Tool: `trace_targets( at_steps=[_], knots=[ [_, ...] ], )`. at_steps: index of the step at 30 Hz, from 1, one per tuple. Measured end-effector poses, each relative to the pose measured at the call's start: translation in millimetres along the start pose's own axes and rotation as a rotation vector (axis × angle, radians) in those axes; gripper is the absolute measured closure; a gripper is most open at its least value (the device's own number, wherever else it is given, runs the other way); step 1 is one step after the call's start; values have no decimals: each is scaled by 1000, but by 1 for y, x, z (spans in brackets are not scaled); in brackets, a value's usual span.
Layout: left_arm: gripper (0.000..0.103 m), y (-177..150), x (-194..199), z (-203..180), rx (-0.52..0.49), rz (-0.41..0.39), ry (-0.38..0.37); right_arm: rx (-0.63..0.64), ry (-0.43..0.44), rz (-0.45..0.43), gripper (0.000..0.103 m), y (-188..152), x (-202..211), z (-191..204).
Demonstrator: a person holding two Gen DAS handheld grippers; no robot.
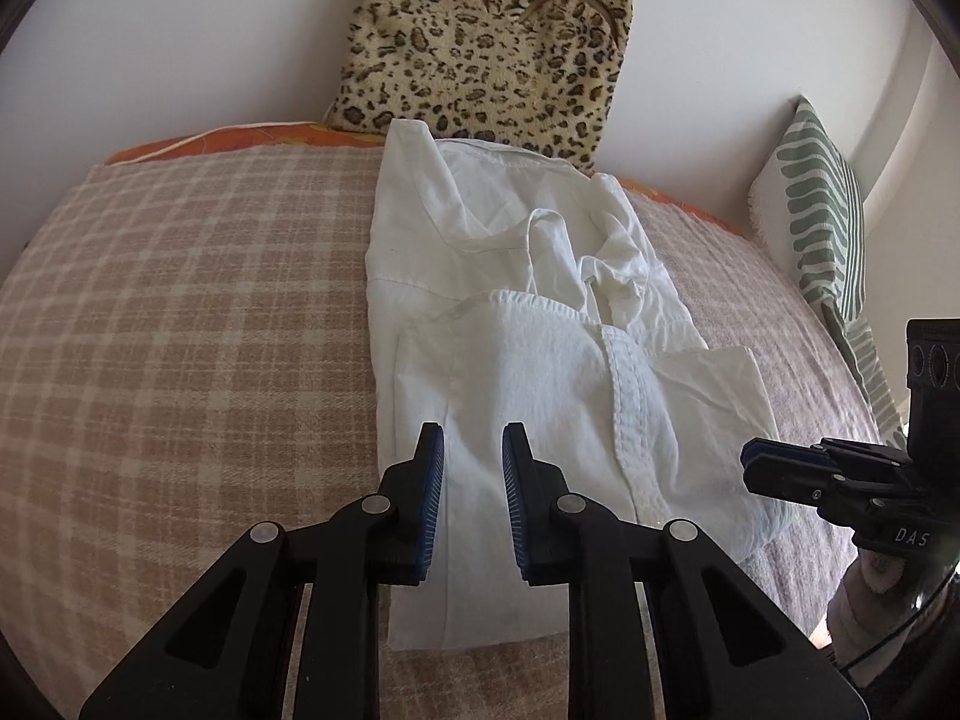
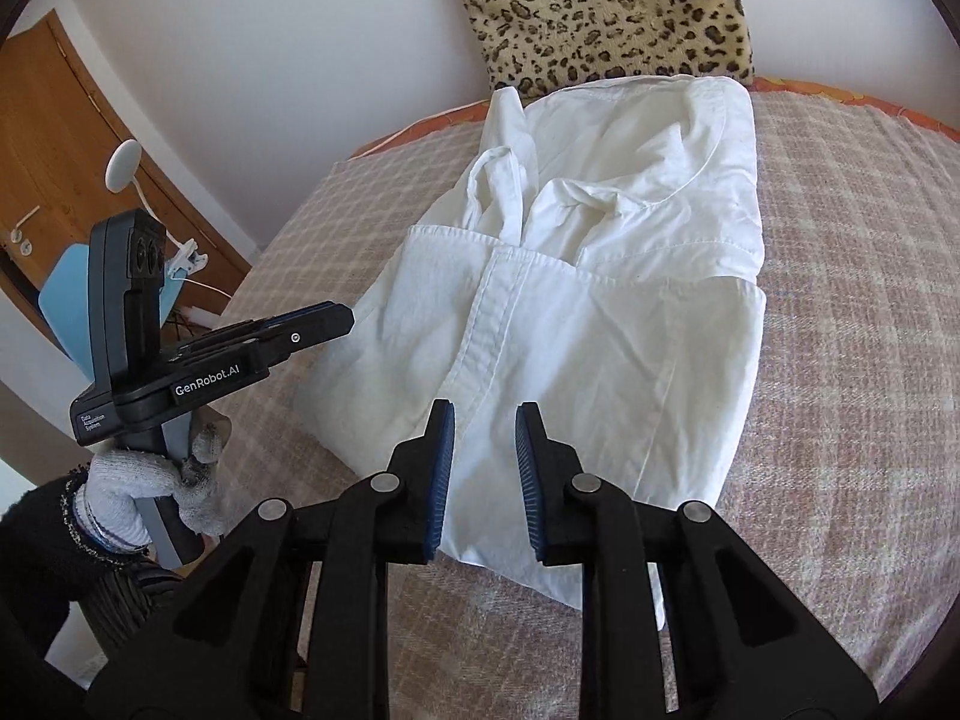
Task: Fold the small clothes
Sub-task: 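Fold the hem end up over the strip with both tools and release, then move both open tools to the collar end of the shirt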
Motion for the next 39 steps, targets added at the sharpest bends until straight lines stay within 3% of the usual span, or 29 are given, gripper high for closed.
trace_targets(
  at_steps=[3, 7, 12, 14, 18, 20, 22, 29, 32, 33, 34, 39],
  knots=[
    [85, -18, 8, -20, -75, 8, -13, 11, -32, -5, 82, -15, 15, -3],
    [85, -44, 0, -30, -155, 61, 26, 17, -87, 6, 82, -40, 30, -10],
    [85, -51, -3, -18, -133, 71, 15, -19, -147, 61, 82, -60, 14, -36],
    [85, -50, -2, -19, -130, 72, 22, -15, -146, 60, 77, -59, 14, -40],
    [85, -46, 3, -15, -97, 72, 22, -54, -134, 36, 76, -47, 24, -46],
    [85, -40, 9, -9, -71, 55, 27, -54, -138, 5, 76, -39, 33, -48],
    [76, -33, 15, -4, -53, 45, 40, -74, -112, -23, 74, -28, 42, -49],
    [75, 16, 29, 3, -13, -40, 5, -90, -115, -109, 74, 14, 62, -52],
    [71, 42, 23, 9, -3, -30, -22, -105, -122, -125, 72, 34, 62, -58],
    [61, 52, 19, 11, -4, -18, -31, -110, -123, -127, 72, 42, 60, -62],
    [59, 61, 16, 14, -8, -13, -37, -112, -127, -126, 72, 51, 57, -65],
    [59, 102, -13, 32, -57, 13, -1, -129, -149, -112, 72, 88, 39, -93]
  ],
)
Point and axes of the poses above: each gripper's, at about its wrist camera, not at the fingertips, and x roughly against the way its jaws point, z to its left, y to its top, the point moved 3 cm from there along -x, roughly the way its jaws point, and after that the axes turned 3 degrees about -y, right-handed, at the moved point
